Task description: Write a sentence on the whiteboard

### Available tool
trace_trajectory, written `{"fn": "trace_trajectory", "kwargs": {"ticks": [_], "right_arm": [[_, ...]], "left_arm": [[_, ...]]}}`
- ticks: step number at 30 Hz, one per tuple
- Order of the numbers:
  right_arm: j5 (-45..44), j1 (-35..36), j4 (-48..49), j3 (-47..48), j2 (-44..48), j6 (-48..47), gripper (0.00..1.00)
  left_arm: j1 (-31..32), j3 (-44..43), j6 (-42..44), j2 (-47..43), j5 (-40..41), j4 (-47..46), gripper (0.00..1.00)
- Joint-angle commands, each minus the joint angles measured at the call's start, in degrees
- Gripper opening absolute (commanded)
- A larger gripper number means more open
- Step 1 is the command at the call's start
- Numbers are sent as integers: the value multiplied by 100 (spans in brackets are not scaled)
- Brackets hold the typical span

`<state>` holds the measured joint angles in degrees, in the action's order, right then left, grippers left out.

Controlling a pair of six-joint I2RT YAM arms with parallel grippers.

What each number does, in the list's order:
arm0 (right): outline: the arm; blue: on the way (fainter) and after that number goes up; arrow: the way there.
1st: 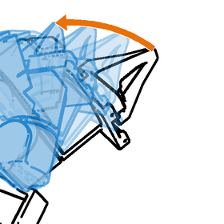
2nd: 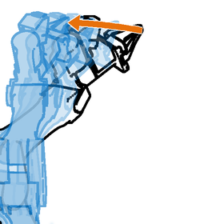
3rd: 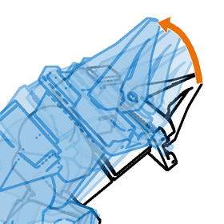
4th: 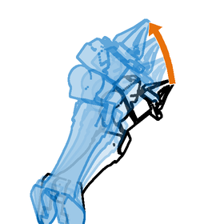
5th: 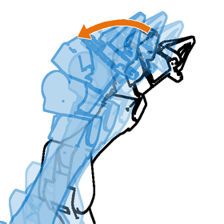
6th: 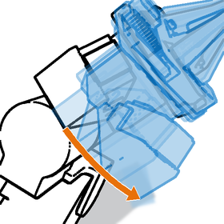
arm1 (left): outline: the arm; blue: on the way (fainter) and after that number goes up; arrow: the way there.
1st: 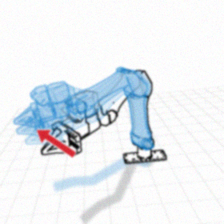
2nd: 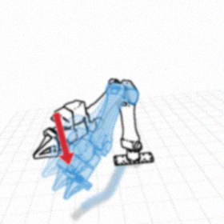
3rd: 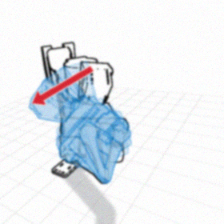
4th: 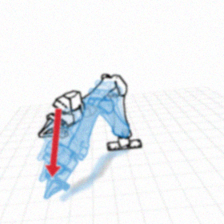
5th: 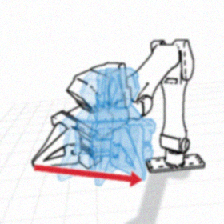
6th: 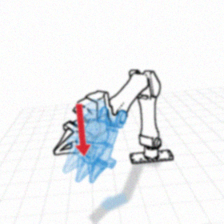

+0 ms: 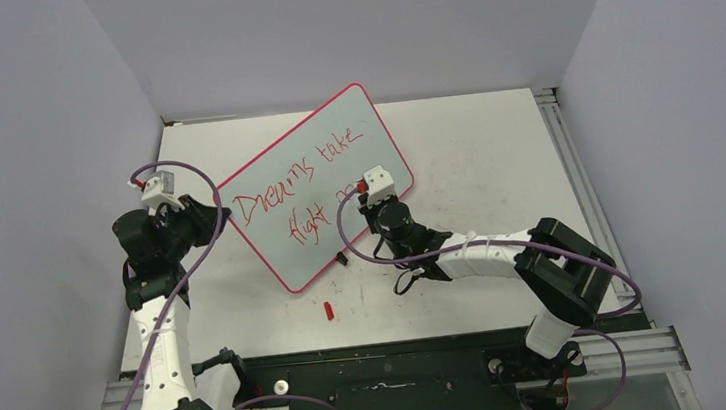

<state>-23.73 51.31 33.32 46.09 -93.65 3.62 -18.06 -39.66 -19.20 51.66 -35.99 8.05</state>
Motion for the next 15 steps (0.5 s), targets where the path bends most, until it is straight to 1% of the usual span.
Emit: {"fn": "trace_trajectory", "kwargs": {"ticks": [1,15], "right_arm": [[102,-66,232,258,-108,-43,5],[236,-123,133,373,-254,-20,5]], "left_arm": [[110,-77,57,10,-137,72,13],[106,-77,57,4,-143,73,13]]}}
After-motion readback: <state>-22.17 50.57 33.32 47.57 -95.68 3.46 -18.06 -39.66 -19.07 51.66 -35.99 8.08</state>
